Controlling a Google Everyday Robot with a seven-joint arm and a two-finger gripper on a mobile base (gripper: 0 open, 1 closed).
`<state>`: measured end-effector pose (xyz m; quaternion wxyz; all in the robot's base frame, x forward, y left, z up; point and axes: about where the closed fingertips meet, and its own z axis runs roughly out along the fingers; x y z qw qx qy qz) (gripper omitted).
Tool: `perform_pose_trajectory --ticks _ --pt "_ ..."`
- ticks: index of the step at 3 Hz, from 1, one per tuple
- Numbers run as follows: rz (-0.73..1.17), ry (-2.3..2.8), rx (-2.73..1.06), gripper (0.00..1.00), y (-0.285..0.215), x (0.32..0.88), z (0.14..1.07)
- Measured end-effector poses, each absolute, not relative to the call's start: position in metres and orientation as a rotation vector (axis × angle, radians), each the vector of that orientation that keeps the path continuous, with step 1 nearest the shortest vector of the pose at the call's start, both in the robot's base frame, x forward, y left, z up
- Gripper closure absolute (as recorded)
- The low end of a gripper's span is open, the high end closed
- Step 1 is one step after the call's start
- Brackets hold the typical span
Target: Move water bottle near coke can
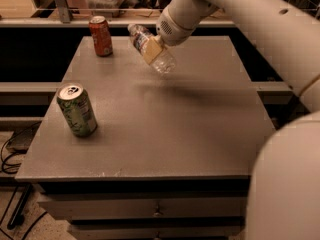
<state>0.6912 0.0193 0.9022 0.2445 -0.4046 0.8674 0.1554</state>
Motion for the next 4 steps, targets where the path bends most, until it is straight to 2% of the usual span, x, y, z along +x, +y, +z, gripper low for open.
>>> perform_pose_trajectory --ticks 1,2,3,4 --pt "0.494 2.392 -1.035 1.0 0.03 0.717 0.89" --pt "0.588 2.397 -0.98 0.82 0.045 0.737 0.88" --pt "0.651 2.405 -0.941 0.59 0.055 0.748 0.873" --pt "0.714 2.404 -0.921 0.28 0.068 0.755 0.867"
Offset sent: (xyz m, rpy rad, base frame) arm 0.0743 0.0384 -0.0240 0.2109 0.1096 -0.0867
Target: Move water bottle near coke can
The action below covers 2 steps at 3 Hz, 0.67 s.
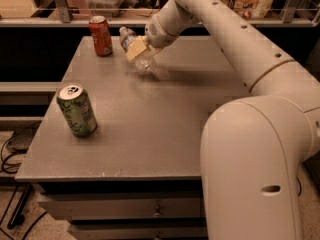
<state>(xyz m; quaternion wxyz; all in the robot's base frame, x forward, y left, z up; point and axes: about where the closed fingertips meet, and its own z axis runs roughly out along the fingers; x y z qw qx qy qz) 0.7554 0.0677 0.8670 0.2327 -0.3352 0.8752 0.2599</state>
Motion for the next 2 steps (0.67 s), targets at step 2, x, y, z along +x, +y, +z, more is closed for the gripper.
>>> perform_pose_trajectory --ticks 2 --pt "0.769 2.362 -0.957 0.0 0.085 0.753 0.8752"
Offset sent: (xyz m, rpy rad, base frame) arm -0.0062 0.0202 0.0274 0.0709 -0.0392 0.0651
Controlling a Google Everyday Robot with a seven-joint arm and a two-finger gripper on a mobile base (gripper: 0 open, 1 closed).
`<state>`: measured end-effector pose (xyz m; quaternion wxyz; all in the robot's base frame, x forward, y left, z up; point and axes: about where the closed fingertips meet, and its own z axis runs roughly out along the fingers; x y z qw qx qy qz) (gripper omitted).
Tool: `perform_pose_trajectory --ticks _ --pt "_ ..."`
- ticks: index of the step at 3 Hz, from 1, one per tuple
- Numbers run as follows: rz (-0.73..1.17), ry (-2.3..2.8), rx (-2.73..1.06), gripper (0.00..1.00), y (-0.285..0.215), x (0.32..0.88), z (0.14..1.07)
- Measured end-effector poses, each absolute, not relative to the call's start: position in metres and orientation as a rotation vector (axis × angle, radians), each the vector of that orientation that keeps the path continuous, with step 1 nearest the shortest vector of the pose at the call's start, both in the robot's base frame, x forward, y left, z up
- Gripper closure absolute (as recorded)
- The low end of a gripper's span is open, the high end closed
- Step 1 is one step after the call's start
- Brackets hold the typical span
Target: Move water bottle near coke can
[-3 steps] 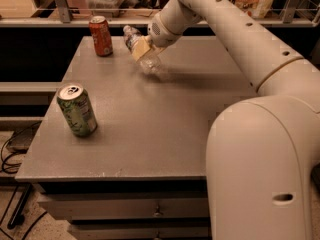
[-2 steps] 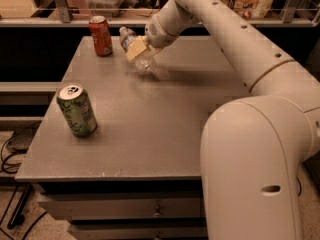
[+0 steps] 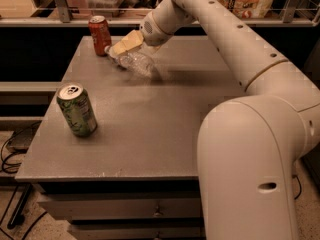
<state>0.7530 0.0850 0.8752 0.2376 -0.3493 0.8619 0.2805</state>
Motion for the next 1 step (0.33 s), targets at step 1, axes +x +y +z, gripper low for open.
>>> perform_pose_trajectory --ticks 1 --pt "0.77 2.36 -0.959 0.0 0.0855 0.7529 0.8754"
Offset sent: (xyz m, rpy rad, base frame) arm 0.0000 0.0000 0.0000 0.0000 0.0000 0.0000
